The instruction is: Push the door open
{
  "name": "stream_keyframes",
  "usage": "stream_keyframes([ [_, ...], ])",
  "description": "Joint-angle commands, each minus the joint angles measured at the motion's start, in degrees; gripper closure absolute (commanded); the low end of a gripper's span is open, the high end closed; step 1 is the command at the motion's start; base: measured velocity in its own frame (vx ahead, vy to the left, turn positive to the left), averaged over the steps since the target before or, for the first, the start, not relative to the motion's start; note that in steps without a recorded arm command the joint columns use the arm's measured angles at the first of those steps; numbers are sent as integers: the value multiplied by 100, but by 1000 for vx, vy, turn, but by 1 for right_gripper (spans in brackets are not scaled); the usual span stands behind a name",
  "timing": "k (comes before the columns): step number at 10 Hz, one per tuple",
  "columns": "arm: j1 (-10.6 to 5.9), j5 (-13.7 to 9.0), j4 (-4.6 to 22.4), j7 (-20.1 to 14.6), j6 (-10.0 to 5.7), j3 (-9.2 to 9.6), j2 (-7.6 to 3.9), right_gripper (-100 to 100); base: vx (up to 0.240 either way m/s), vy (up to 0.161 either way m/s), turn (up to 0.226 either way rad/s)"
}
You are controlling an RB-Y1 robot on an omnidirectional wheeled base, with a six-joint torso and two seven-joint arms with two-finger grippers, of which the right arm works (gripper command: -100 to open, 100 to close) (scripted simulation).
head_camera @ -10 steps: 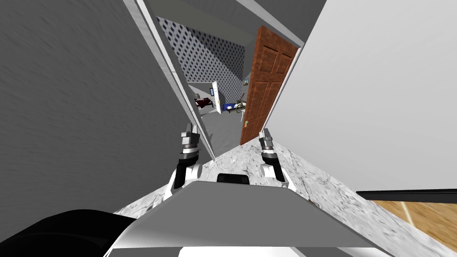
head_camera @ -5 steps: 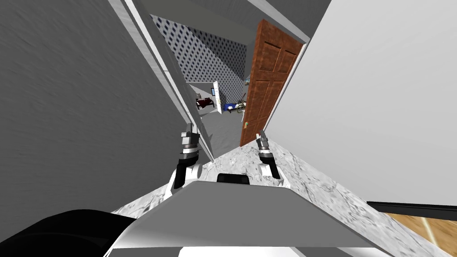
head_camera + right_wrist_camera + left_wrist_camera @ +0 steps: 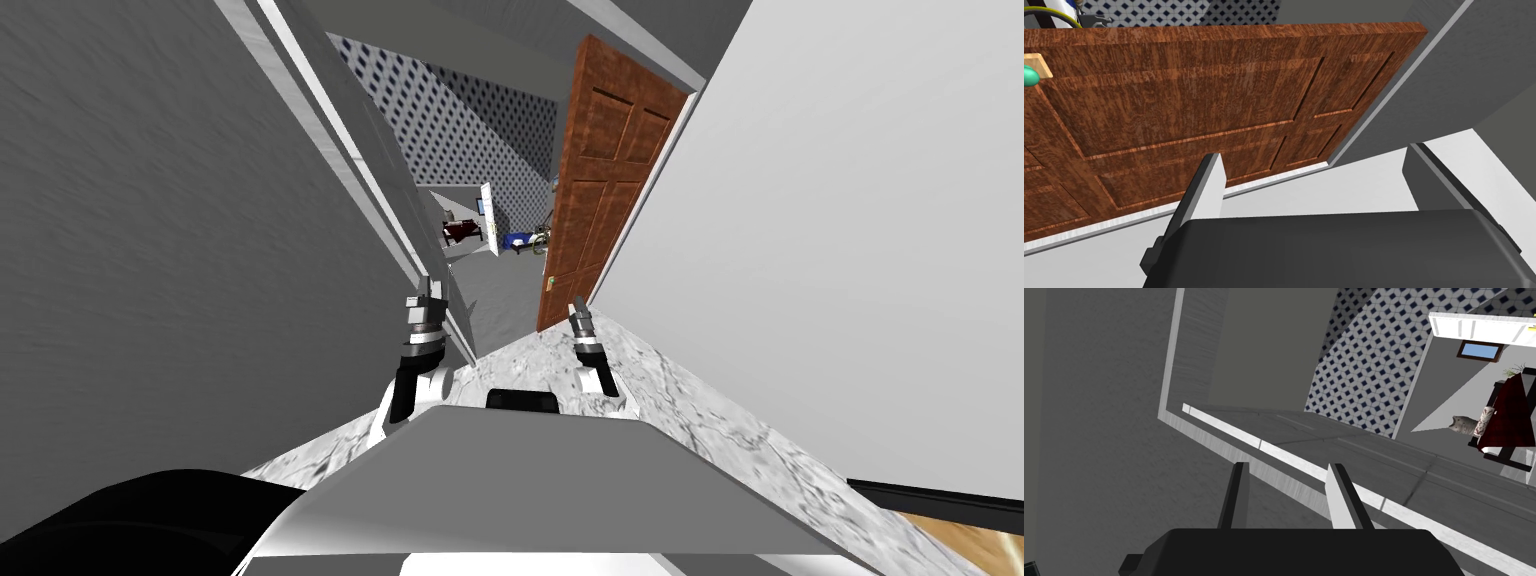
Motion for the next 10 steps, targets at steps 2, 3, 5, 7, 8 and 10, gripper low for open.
stream_keyframes([
  [2,-132,-22,345,-10,-45,58,-2,-100,92,-76,52],
  [3,-185,-30,493,-13,-73,79,-1,-100,91,-110,56],
  [5,-290,-48,787,-19,-130,122,2,-100,73,-103,58],
  [7,-396,-65,1081,-26,-188,165,6,-100,94,-103,53],
  [8,-449,-73,1228,-29,-216,187,12,-100,73,-99,56],
  [10,-555,-90,1522,-36,-273,230,23,-100,78,-84,57],
])
